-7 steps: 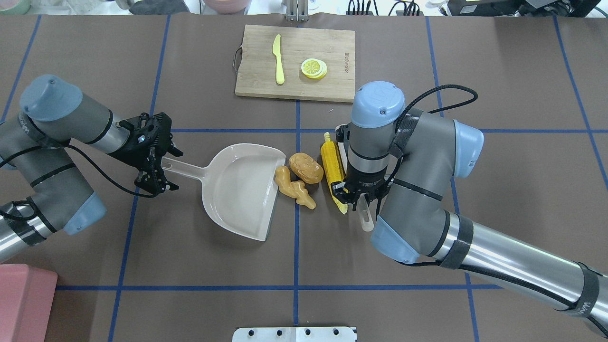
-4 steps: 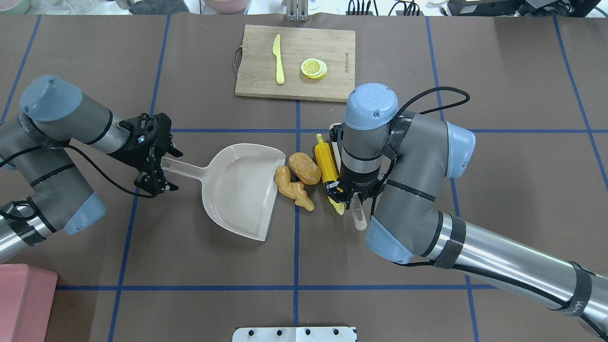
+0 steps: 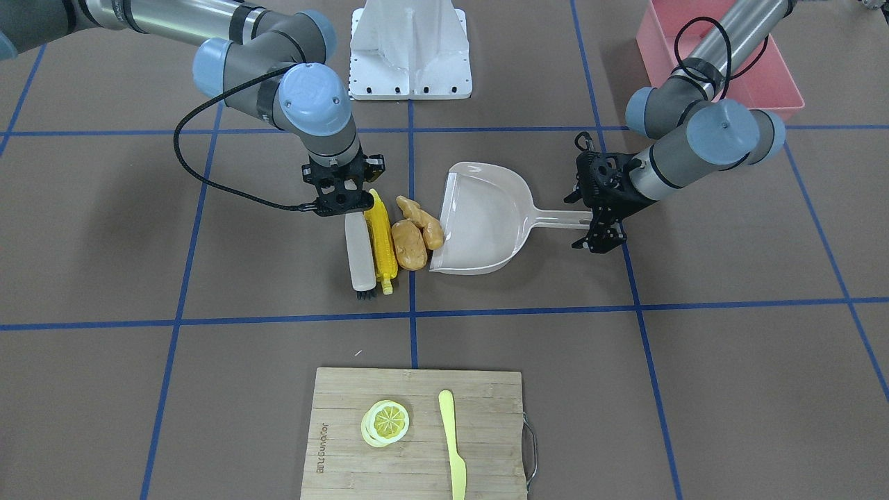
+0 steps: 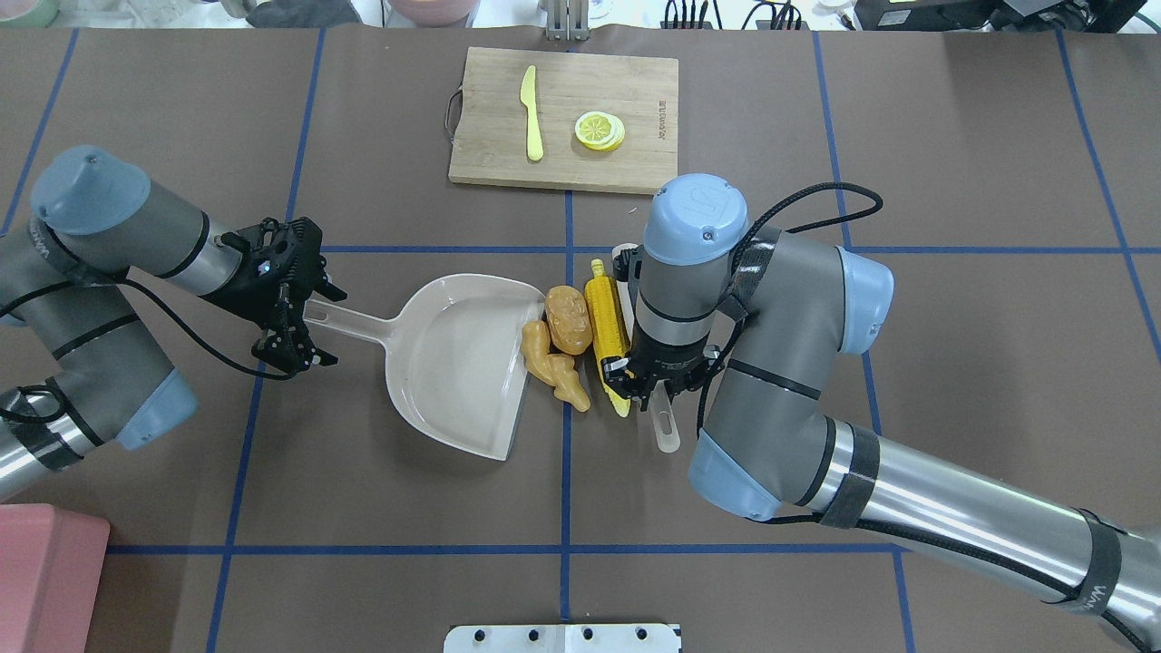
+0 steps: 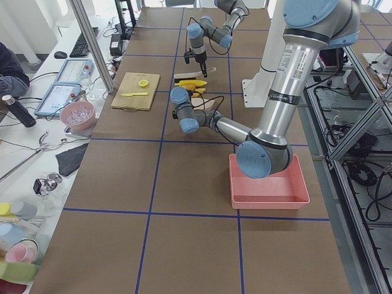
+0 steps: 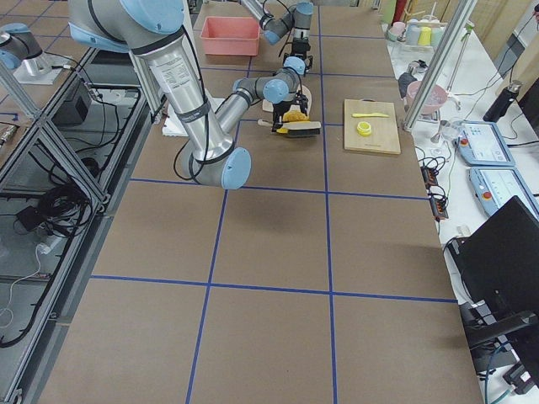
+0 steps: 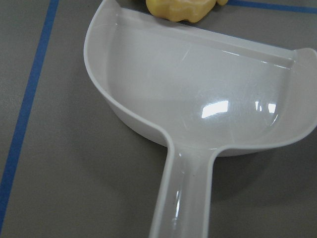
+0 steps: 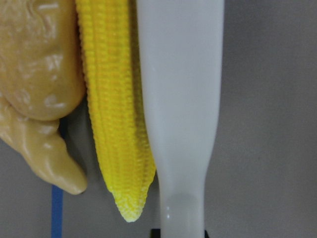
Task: Sweep and dump trash into bin
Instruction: 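Sweep the corn, potato and ginger into the dustpan with the right gripper's brush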
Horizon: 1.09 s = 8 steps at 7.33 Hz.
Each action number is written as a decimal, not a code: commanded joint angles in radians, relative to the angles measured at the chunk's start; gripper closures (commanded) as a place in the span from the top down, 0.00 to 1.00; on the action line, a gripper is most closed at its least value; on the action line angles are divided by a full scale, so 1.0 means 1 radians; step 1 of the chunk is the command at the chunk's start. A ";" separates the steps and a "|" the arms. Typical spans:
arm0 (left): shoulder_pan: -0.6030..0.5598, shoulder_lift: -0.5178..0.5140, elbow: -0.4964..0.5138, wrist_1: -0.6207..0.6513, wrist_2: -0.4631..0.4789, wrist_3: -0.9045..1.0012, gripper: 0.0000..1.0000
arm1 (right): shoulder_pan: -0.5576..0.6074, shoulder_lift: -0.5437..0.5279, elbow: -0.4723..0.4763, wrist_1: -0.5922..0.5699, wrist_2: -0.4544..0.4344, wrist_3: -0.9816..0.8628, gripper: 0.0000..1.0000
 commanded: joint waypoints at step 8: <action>0.001 0.005 0.003 -0.035 -0.001 0.000 0.93 | -0.093 0.076 -0.077 0.151 0.011 0.117 0.00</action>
